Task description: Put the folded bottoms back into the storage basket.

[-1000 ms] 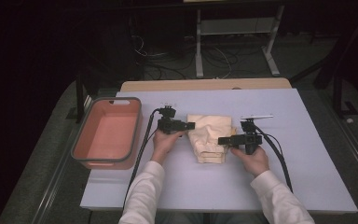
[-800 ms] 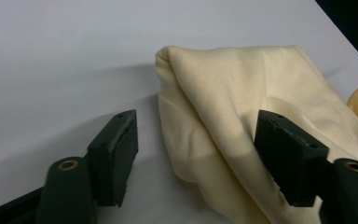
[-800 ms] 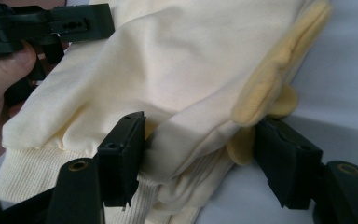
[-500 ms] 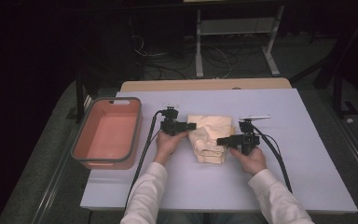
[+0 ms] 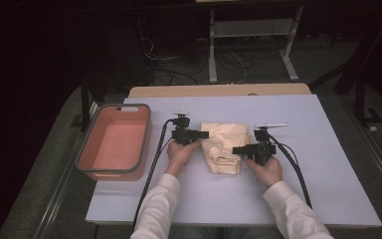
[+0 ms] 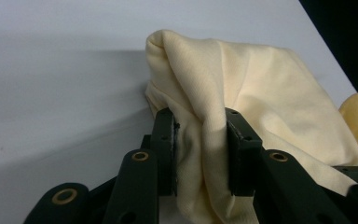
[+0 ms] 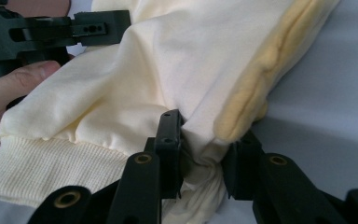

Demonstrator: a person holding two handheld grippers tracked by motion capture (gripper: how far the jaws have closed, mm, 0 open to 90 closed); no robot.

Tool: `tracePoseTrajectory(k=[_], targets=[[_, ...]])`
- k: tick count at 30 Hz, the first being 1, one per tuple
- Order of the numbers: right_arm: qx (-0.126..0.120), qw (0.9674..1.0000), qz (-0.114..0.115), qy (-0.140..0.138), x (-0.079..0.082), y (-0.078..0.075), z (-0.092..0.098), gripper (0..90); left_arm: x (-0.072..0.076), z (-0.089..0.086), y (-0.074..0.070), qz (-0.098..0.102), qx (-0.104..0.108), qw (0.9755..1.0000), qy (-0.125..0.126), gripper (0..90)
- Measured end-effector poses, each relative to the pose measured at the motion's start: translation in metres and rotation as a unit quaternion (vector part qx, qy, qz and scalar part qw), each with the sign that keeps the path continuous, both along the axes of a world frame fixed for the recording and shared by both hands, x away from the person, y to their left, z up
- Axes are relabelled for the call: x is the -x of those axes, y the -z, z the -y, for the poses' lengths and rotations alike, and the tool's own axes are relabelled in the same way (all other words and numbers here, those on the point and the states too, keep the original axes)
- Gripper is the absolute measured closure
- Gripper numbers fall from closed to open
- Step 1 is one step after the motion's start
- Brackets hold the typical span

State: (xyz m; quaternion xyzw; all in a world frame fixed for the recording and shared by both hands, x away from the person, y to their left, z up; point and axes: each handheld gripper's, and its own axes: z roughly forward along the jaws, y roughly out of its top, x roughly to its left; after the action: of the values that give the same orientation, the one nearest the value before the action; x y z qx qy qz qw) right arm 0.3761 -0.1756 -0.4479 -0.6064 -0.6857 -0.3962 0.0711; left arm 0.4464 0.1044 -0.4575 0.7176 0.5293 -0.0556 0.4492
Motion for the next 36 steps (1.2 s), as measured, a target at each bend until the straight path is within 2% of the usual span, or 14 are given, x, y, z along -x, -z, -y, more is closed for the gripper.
tracePoseTrajectory(k=[3,10,16,26,36], targets=[[0.000,1.0000,0.007,0.001,0.001,-0.001,0.001,71.7,0.001,0.000,0.000,0.004,0.005,1.0000,-0.005,70.0],[0.006,0.9997,0.022,0.002,0.006,-0.008,0.000,73.4,0.007,0.002,-0.006,0.023,0.002,0.9997,-0.010,70.9],[0.003,0.9994,0.033,0.005,0.013,-0.017,0.000,74.0,0.013,0.000,-0.021,0.038,0.008,0.9992,-0.008,71.1],[-0.001,0.9990,0.043,0.006,0.018,-0.030,-0.001,74.2,0.019,-0.001,-0.040,0.052,0.009,0.9986,-0.005,71.0],[-0.001,0.9979,0.065,0.003,0.022,-0.056,-0.006,74.1,0.025,-0.009,-0.066,0.068,0.020,0.9975,-0.005,70.9]])
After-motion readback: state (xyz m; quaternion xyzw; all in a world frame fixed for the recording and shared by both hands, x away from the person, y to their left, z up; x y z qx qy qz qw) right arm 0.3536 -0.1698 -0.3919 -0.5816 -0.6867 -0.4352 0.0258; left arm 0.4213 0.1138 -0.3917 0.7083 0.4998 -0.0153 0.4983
